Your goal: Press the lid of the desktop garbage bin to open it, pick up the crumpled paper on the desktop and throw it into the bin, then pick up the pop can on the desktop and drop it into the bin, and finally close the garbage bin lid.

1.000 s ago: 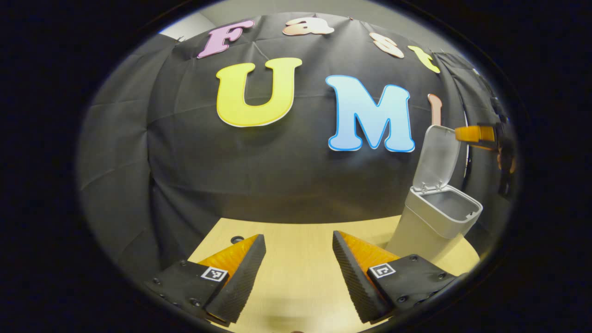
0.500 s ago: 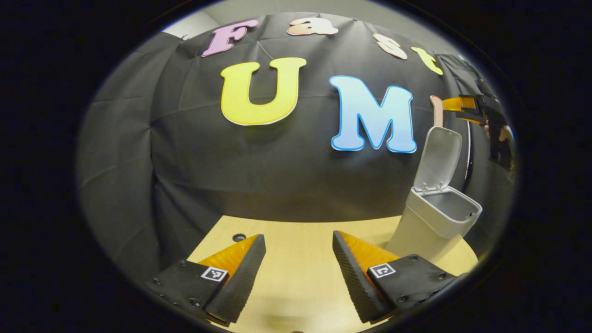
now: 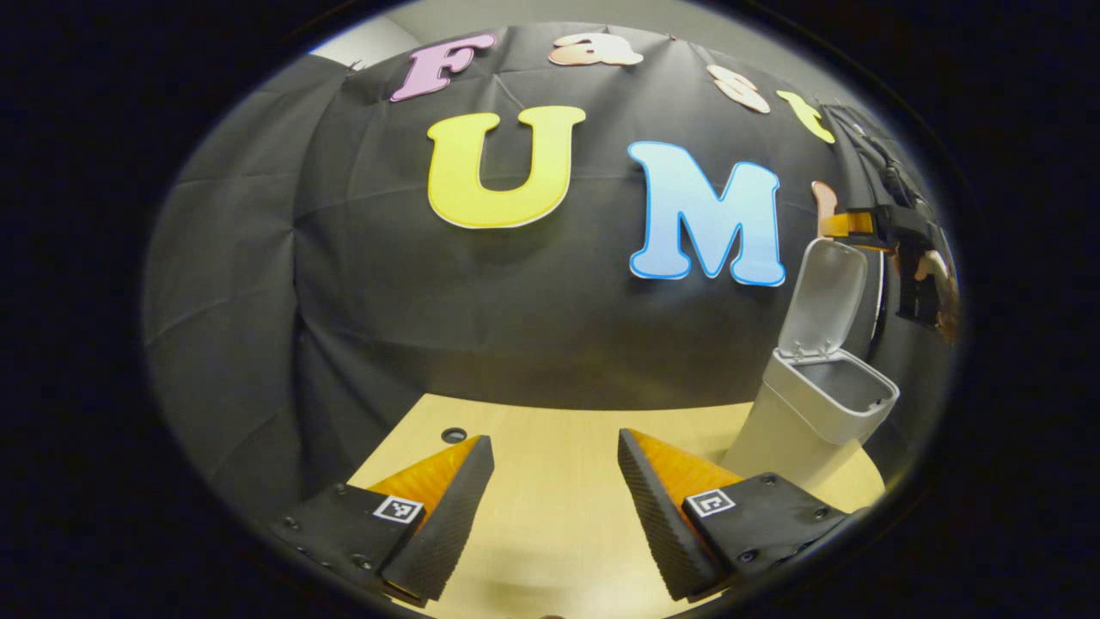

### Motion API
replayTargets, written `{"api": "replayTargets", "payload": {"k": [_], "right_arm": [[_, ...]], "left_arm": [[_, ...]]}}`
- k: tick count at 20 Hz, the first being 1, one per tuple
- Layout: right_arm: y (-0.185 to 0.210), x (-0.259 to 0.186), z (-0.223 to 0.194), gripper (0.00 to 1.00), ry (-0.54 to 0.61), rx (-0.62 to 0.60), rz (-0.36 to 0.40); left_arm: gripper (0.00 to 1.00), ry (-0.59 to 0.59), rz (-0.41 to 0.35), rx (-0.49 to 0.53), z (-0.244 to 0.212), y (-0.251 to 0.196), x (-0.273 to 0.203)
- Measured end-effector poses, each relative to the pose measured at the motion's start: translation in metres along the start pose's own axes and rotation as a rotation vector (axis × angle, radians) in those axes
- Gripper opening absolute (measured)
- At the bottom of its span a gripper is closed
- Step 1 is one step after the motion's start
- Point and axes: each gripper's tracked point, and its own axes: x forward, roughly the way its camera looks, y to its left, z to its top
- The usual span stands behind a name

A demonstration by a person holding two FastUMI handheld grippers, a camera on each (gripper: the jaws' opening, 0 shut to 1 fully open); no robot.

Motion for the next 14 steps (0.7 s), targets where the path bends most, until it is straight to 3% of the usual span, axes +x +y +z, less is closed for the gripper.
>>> {"api": "replayTargets", "payload": {"k": [6,7,14], "right_arm": [[-0.001,-0.008,-0.003,0.97,-0.014,0.034,0.017],[0.0,-0.012,-0.004,0.97,-0.013,0.033,0.02],[0.001,-0.052,-0.023,0.97,0.018,0.039,0.038]], "left_arm": [[0.99,0.004,-0.008,0.017,-0.002,-0.004,0.001],[0.95,0.005,-0.013,0.023,-0.002,-0.005,0.001],[0.99,0.012,-0.065,0.037,-0.007,-0.031,0.001]]}}
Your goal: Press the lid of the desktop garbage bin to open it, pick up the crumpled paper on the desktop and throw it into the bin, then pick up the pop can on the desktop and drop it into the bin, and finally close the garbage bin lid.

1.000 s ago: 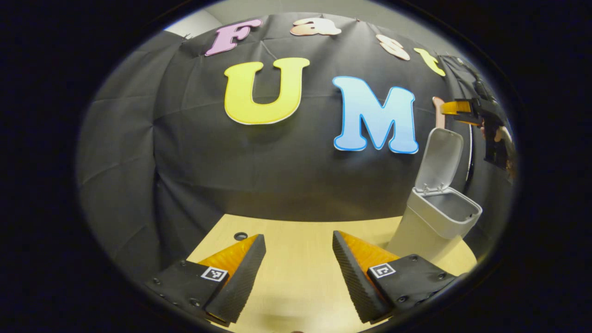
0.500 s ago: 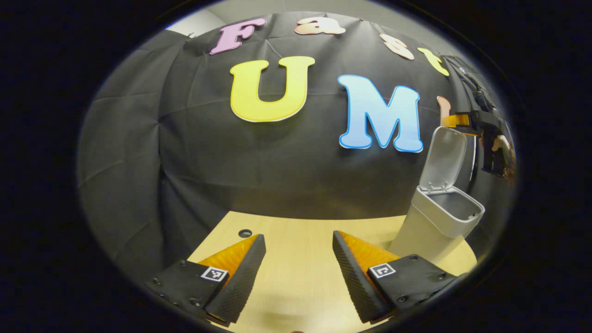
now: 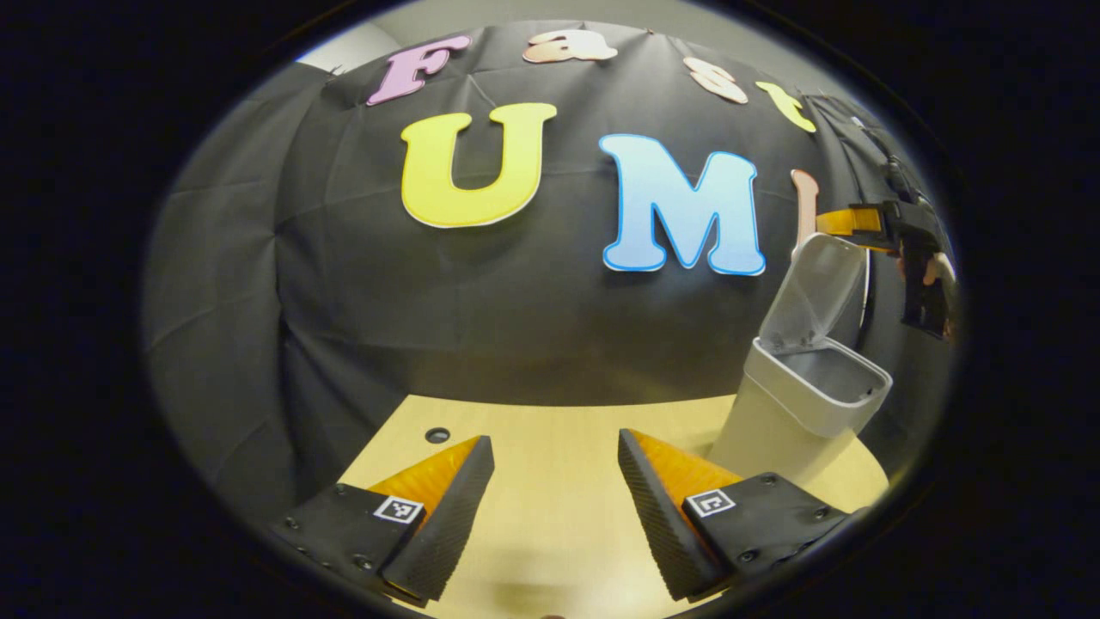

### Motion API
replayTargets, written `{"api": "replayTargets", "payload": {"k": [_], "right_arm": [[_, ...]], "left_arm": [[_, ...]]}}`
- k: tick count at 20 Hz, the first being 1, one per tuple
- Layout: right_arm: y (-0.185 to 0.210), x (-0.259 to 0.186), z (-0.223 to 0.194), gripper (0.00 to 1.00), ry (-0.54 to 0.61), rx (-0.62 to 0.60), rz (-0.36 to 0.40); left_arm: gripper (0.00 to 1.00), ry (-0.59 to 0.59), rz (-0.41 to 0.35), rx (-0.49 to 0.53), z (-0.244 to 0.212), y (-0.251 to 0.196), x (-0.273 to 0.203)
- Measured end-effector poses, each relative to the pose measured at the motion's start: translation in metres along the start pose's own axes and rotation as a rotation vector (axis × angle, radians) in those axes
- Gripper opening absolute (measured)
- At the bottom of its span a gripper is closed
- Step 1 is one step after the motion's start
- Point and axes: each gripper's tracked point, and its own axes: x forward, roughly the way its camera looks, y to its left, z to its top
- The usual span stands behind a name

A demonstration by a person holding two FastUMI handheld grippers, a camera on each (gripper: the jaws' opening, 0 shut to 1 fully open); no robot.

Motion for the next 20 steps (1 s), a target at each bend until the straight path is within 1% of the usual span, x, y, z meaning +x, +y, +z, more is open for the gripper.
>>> {"api": "replayTargets", "payload": {"k": [3,8,11,15,19,20], "right_arm": [[0.002,-0.019,-0.023,0.97,0.054,0.002,0.008],[0.003,-0.038,-0.09,0.98,0.191,0.013,0.002],[0.005,-0.05,-0.125,0.98,0.252,0.023,-0.004],[0.005,-0.058,-0.146,0.98,0.275,0.054,-0.01],[0.008,-0.063,-0.167,0.98,0.304,0.046,-0.015],[0.009,-0.065,-0.166,0.98,0.286,0.032,-0.016]], "left_arm": [[0.99,0.003,-0.019,-0.002,0.0,-0.011,0.001],[0.99,0.002,-0.04,0.007,0.0,-0.021,-0.004],[0.99,0.006,-0.046,0.016,-0.002,-0.024,-0.006],[0.99,0.008,-0.049,0.015,-0.004,-0.027,-0.007],[0.99,0.011,-0.051,0.007,-0.005,-0.028,-0.007],[0.99,0.011,-0.051,0.005,-0.005,-0.029,-0.006]]}}
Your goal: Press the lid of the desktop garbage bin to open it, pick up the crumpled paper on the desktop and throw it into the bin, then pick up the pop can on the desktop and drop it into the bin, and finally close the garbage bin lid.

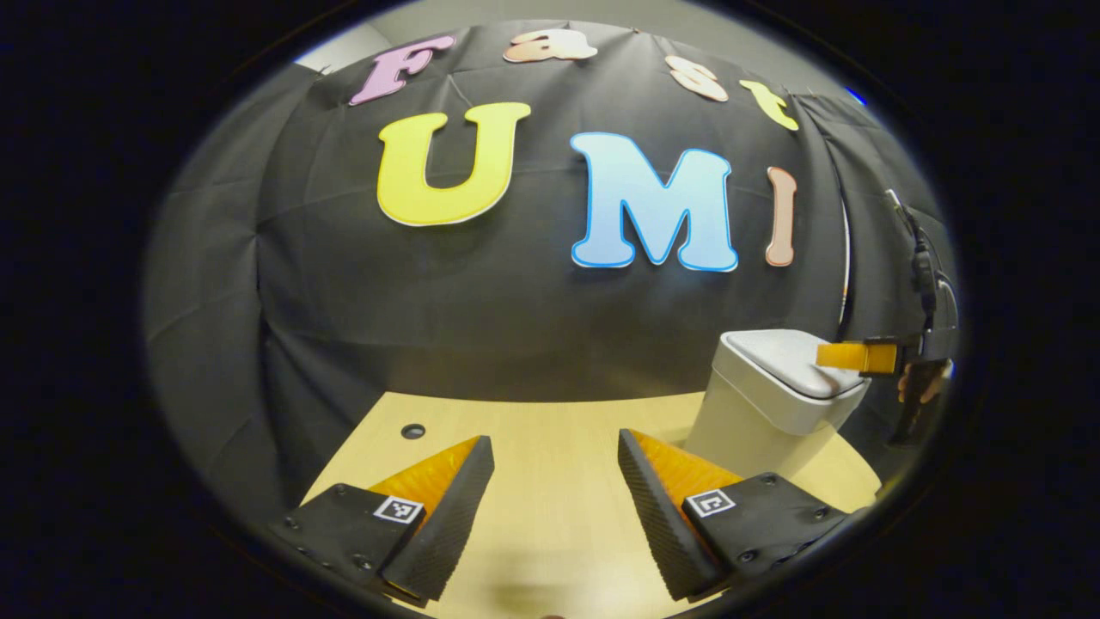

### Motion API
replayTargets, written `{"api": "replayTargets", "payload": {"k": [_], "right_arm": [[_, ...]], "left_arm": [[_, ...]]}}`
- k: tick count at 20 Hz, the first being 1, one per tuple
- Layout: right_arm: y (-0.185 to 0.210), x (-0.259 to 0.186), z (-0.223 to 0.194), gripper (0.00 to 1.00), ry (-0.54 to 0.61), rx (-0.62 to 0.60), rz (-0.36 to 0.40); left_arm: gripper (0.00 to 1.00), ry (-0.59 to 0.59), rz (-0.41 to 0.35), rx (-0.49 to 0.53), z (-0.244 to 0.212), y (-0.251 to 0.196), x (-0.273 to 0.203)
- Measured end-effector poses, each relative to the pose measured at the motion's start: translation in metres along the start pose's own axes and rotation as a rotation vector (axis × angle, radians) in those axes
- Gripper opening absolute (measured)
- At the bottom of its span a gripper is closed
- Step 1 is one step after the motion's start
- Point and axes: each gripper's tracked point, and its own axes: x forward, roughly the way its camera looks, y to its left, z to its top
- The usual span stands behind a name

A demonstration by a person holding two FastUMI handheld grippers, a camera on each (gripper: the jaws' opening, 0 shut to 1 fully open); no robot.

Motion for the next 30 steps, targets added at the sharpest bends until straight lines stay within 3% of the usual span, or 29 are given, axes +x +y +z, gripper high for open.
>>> {"api": "replayTargets", "payload": {"k": [14,20,21,26,29,30], "right_arm": [[-0.002,0.0,-0.011,0.99,-0.202,-0.009,-0.014],[-0.002,0.0,-0.012,0.99,-0.214,-0.017,-0.016],[-0.002,0.0,-0.012,0.99,-0.217,-0.018,-0.016],[-0.002,0.0,-0.01,0.98,-0.223,-0.004,-0.023],[-0.002,0.0,-0.008,0.98,-0.21,0.0,-0.04],[-0.002,-0.001,-0.008,0.98,-0.204,0.001,-0.042]], "left_arm": [[0.99,0.015,-0.021,-0.014,-0.007,-0.018,0.011],[0.99,0.01,-0.027,-0.015,-0.006,-0.023,0.011],[0.95,0.008,-0.027,-0.014,-0.005,-0.024,0.01],[0.99,-0.011,-0.023,-0.016,-0.001,-0.024,0.005],[0.92,-0.027,-0.023,-0.009,0.005,-0.024,0.0],[0.95,-0.033,-0.024,-0.009,0.008,-0.024,-0.002]]}}
